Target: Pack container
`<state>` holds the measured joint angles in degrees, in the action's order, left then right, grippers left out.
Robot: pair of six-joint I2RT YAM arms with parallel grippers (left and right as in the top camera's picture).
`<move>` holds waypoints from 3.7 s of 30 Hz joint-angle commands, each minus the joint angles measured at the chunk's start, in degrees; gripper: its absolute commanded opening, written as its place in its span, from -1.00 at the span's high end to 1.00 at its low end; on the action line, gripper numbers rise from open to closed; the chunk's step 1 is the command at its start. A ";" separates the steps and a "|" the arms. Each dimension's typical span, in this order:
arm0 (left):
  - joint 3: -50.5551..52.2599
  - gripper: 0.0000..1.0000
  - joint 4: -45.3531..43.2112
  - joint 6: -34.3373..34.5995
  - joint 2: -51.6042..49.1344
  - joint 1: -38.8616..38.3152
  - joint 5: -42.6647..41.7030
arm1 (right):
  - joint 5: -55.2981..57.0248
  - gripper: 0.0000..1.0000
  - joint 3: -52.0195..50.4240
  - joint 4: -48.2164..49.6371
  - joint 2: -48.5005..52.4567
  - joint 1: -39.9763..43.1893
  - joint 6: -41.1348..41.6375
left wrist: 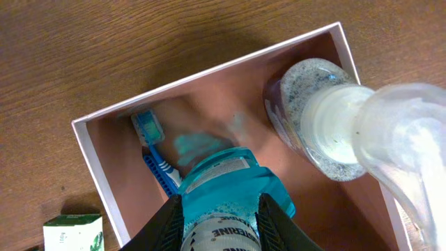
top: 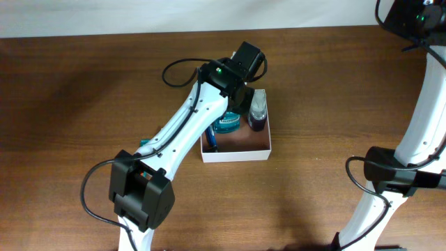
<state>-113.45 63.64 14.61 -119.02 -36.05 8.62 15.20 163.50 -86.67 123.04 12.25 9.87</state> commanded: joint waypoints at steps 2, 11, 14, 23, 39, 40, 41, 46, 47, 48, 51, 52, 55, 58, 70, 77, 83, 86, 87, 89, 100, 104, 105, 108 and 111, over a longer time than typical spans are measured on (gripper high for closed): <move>0.02 1.00 0.83 -7.50 4.96 -0.04 0.63 | 0.50 -0.97 0.37 0.04 -0.44 0.15 0.02; 0.02 0.99 4.98 -30.14 9.46 -0.02 -12.50 | 0.50 -0.97 0.37 0.02 -0.44 0.15 0.02; 0.04 0.99 6.32 -41.22 9.49 -0.04 -22.73 | 0.48 -0.97 0.37 0.04 -0.44 0.15 0.02; 0.04 0.99 8.02 -58.42 9.49 -0.02 -35.78 | 0.48 -0.97 0.37 0.04 -0.44 0.15 0.02; 0.04 0.99 7.96 -74.44 9.42 -0.02 -40.35 | 0.50 -0.97 0.37 0.02 -0.44 0.15 0.02; 0.04 0.99 7.82 -74.95 9.40 -0.02 -40.54 | 0.50 -0.97 0.37 0.04 -0.44 0.15 0.02; 0.04 0.99 7.58 -74.97 9.38 -0.02 -40.61 | 0.48 -0.97 0.37 0.04 -0.44 0.15 0.04; 0.04 0.99 6.67 -74.99 9.07 -0.02 -41.75 | 0.48 -0.97 0.37 0.04 -0.44 0.15 0.02; 0.04 0.99 6.49 -74.99 8.92 -0.02 -42.27 | 0.50 -0.97 0.37 0.04 -0.44 0.15 0.02; 0.04 0.99 6.25 -74.97 8.66 -0.02 -42.60 | 0.50 -0.97 0.37 0.04 -0.44 0.15 0.02; 0.04 0.99 5.55 -74.97 7.54 -0.02 -43.43 | 0.50 -0.97 0.37 0.04 -0.44 0.15 0.02; 0.04 0.99 5.29 -74.95 7.15 -0.02 -43.52 | 0.48 -0.97 0.37 0.04 -0.44 0.15 0.02; 0.04 0.99 4.48 -74.93 5.46 0.02 -43.58 | 0.50 -0.97 0.37 0.04 -0.44 0.15 0.02; 0.04 0.99 4.02 -74.95 4.44 0.02 -43.58 | 0.48 -0.97 0.37 0.04 -0.44 0.15 0.02; 0.04 0.99 0.63 -74.97 0.98 0.24 -43.63 | 0.50 -0.97 0.37 0.04 -0.44 0.15 0.04; 0.04 0.99 -0.04 -74.97 -1.36 0.24 -43.63 | 0.50 -0.97 0.37 0.04 -0.44 0.15 0.02; 0.04 0.99 -0.22 -74.97 -4.13 0.24 -43.63 | 0.50 -0.97 0.37 0.04 -0.44 0.15 0.02; 0.04 0.98 -0.22 -74.95 -4.31 0.24 -43.63 | 0.50 -0.97 0.37 0.04 -0.44 0.15 0.02; 0.04 0.97 -0.22 -74.95 -4.31 0.24 -43.63 | 0.50 -0.97 0.37 0.04 -0.44 0.15 0.02; 0.04 0.82 -0.20 -74.93 -4.31 0.24 -43.60 | 0.50 -0.97 0.37 0.04 -0.44 0.15 0.02; 0.00 -0.08 0.02 -72.87 -4.28 0.24 -43.60 | 0.50 -0.97 0.37 0.04 -0.44 0.15 0.04; -0.57 -0.13 0.02 -71.78 -4.24 0.24 -43.60 | 0.50 -0.97 0.37 0.04 -0.44 0.15 0.02; -0.87 -0.15 0.00 -71.14 -4.17 0.24 -43.60 | 0.50 -0.97 0.37 0.04 -0.44 0.15 0.04; -2.60 -0.17 0.11 -69.18 -4.02 0.24 -43.58 | 0.48 -0.97 0.37 0.04 -0.44 0.15 0.02; -5.09 -0.33 0.48 -67.12 -3.78 0.35 -43.58 | 0.48 -0.97 0.37 0.04 -0.44 0.15 0.02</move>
<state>-115.11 64.07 -55.46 -123.13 -36.03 -33.74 15.20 163.50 -86.67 123.04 12.25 9.89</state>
